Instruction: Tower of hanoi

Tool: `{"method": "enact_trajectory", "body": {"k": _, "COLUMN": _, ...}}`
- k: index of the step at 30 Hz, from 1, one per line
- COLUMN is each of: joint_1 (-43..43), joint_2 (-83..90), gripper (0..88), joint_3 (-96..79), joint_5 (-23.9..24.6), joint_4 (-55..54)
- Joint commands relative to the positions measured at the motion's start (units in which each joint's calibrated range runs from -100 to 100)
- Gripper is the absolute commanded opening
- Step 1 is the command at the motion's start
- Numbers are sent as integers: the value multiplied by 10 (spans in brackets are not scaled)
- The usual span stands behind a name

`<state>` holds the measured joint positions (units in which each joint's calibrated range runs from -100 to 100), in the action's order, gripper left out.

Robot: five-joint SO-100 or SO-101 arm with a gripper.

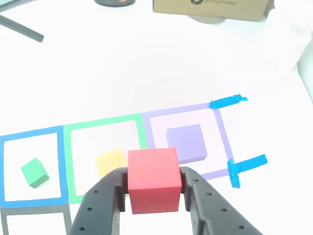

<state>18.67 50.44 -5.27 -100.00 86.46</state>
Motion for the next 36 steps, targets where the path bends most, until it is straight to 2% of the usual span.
{"method": "enact_trajectory", "body": {"k": 1, "joint_1": 47, "joint_2": 47, "gripper": 14, "joint_3": -143, "joint_5": 0, "joint_4": -99}}
{"method": "enact_trajectory", "body": {"k": 4, "joint_1": 70, "joint_2": 68, "gripper": 16, "joint_3": -275, "joint_5": 0, "joint_4": -214}}
{"method": "enact_trajectory", "body": {"k": 9, "joint_1": 105, "joint_2": 52, "gripper": 18, "joint_3": -510, "joint_5": 0, "joint_4": -499}}
{"method": "enact_trajectory", "body": {"k": 13, "joint_1": 121, "joint_2": -4, "gripper": 18, "joint_3": -620, "joint_5": 0, "joint_4": -676}}
{"method": "enact_trajectory", "body": {"k": 18, "joint_1": 120, "joint_2": -82, "gripper": 19, "joint_3": -675, "joint_5": 0, "joint_4": -821}}
{"method": "enact_trajectory", "body": {"k": 29, "joint_1": 106, "joint_2": -334, "gripper": 23, "joint_3": -673, "joint_5": 0, "joint_4": -1115}}
{"method": "enact_trajectory", "body": {"k": 36, "joint_1": 112, "joint_2": -431, "gripper": 23, "joint_3": -672, "joint_5": 0, "joint_4": -1216}}
